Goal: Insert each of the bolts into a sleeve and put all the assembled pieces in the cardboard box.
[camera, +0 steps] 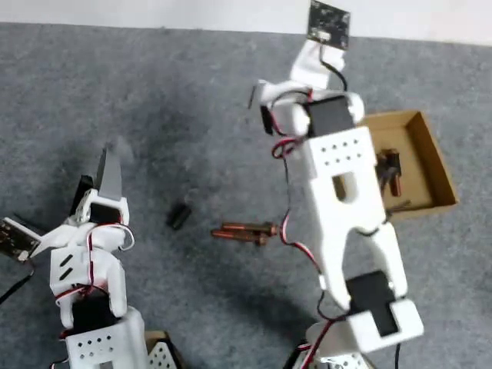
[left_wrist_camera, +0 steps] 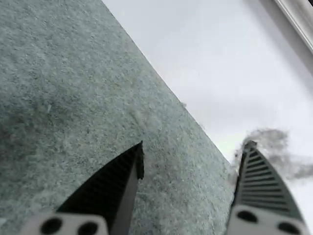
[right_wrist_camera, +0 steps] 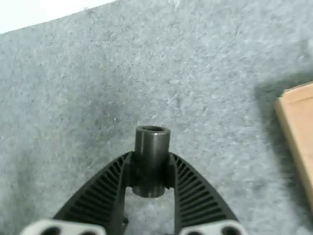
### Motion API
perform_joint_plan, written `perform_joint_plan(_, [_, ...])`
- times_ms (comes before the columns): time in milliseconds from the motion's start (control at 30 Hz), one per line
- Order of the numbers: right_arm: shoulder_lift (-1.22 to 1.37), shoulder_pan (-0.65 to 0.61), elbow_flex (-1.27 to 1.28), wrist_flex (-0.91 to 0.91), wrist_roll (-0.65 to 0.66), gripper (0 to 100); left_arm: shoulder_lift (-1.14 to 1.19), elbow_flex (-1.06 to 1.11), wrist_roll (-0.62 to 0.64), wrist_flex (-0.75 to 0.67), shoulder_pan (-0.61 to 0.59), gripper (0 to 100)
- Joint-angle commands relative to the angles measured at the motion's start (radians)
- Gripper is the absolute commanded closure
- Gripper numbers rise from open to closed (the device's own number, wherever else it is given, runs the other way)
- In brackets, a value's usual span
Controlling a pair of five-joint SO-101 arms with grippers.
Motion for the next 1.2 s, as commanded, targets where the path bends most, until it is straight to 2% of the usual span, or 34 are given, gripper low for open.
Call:
perform_joint_plan(0, [-0.117,0.012,-0.059,0.048,0.041,99.5,-0.015,0.019,0.003,0.000,0.019,70])
perform_joint_plan(400, [-0.297,0.013,-0.054,0.160,0.109,99.5,-0.015,0.019,0.002,0.017,0.050,70])
perform_joint_plan(533, [-0.377,0.013,0.081,0.140,0.109,99.5,-0.015,0.019,0.002,0.017,0.050,70])
perform_joint_plan(700, [-0.584,0.013,0.407,-0.030,0.121,99.5,-0.015,0.019,0.002,0.017,0.050,70])
perform_joint_plan(1000, [-0.990,0.018,1.021,-0.401,0.324,99.5,-0.015,0.019,0.002,0.020,0.051,70])
perform_joint_plan(1167, [-1.115,0.054,1.254,-0.526,0.374,99.5,-0.015,0.019,0.002,0.020,0.051,70])
